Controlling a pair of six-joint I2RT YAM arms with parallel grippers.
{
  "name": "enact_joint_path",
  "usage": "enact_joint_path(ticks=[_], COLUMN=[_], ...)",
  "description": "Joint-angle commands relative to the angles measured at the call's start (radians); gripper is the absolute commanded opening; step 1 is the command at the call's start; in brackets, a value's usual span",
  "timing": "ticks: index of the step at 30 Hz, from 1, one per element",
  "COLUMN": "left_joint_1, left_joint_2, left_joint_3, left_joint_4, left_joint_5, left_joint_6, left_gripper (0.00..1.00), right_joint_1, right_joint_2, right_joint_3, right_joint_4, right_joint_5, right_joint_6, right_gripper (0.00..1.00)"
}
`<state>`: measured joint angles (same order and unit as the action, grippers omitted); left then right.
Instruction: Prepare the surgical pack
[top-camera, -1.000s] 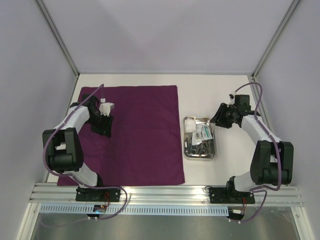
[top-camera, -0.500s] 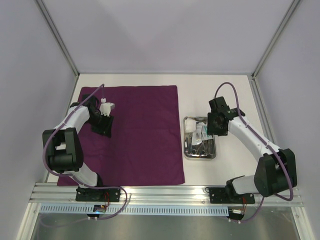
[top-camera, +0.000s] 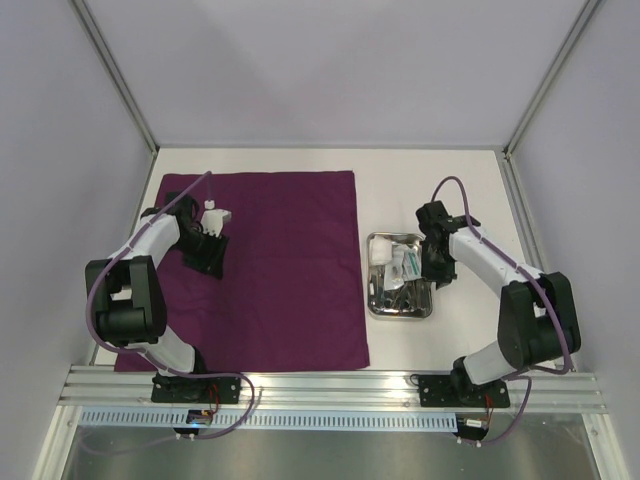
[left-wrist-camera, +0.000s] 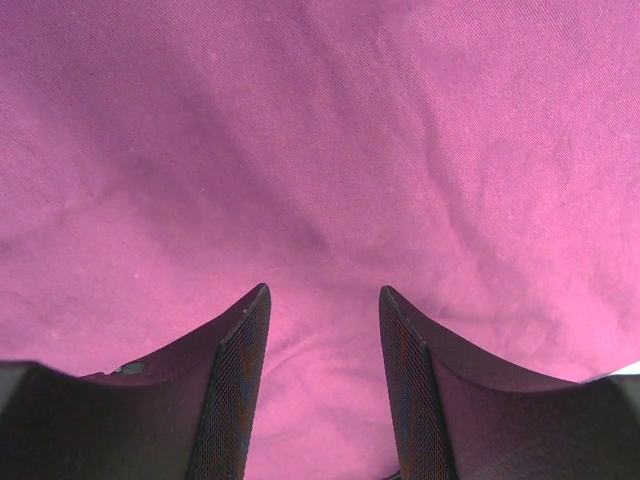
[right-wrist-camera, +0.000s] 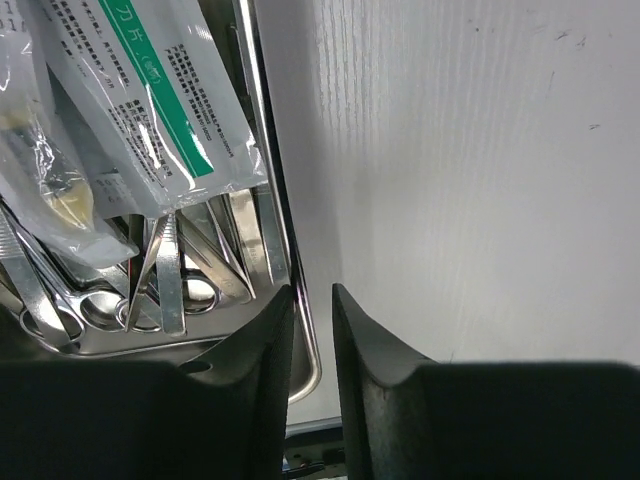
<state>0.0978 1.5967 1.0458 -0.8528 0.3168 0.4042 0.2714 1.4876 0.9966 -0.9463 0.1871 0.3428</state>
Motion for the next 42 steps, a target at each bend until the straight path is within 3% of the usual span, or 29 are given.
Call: enact_joint_path(ticks=[1,11,20,23,31,42], left_joint_1=[-0.001,-0.001,0.0,-0.001,-0.001,0.0], left_joint_2=[-0.04,-0.037,-0.034,-0.029,-0.012,-0.004], left_joint_3=[0.002,0.0,0.003,0.005,0.016,0.034], left_joint_4=[0.0,0.0,-0.002,-0.006,-0.022,-0.045], left_joint_5=[0.028,0.021,0.025,0.036,0.051,0.053], left_joint_6=[0.028,0.048,0.051,0.059,0.053,0.048], left_gripper=[0.57,0.57,0.57,0.57,0.57,0.57], right_joint_1=[-0.029,-0.041,-0.041,-0.04,-0.084,-0.136], right_joint_2=[0.031,0.094,0.109,0.111,0.04,-0.023], right_joint_3=[-0.016,-0.064,-0.061,-0.055,-0.038,-0.036], right_joint_4=[0.027,0.133,0.192,0.207,0.23,0.323], right_joint_5=[-0.04,-0.071,-0.086,-0.11,-0.109,-0.256], right_joint_6=[-0.01,-0.013,-0.045,-0.073,-0.09,-0.119], right_gripper=[0.24,0.22,0.1,0.0,0.0,0.0])
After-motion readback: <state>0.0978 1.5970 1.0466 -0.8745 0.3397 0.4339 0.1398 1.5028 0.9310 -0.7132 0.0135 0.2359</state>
